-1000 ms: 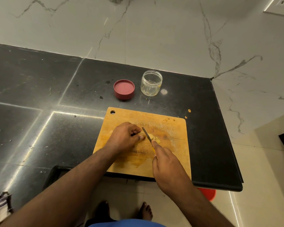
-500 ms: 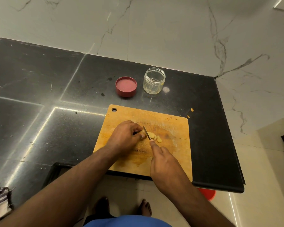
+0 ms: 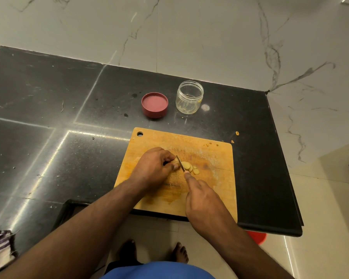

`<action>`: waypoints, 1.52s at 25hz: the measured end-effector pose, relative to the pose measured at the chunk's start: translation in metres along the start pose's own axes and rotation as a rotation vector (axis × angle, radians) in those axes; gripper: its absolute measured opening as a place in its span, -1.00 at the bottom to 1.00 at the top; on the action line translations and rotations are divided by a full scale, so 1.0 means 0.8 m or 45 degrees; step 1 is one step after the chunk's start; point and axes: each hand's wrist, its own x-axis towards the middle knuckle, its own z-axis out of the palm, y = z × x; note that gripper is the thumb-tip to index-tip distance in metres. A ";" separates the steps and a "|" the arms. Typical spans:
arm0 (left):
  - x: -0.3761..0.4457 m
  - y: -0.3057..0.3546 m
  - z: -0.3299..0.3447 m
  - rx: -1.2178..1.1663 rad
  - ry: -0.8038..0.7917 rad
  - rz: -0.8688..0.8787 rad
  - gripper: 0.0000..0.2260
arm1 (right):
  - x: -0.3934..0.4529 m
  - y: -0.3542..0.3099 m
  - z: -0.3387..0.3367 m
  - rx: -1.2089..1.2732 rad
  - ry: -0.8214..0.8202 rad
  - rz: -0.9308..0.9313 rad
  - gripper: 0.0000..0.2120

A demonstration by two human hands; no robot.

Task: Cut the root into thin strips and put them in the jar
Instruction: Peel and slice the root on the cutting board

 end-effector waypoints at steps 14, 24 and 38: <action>-0.001 0.004 -0.002 0.030 -0.007 -0.035 -0.75 | -0.022 0.006 0.015 -0.002 0.013 0.021 -0.43; 0.001 0.004 -0.005 0.010 -0.042 -0.058 -0.73 | -0.038 0.015 0.011 0.091 0.099 0.080 -0.50; 0.003 0.005 -0.007 0.016 -0.064 -0.061 -0.74 | -0.015 0.001 -0.003 -0.002 0.054 -0.008 -0.50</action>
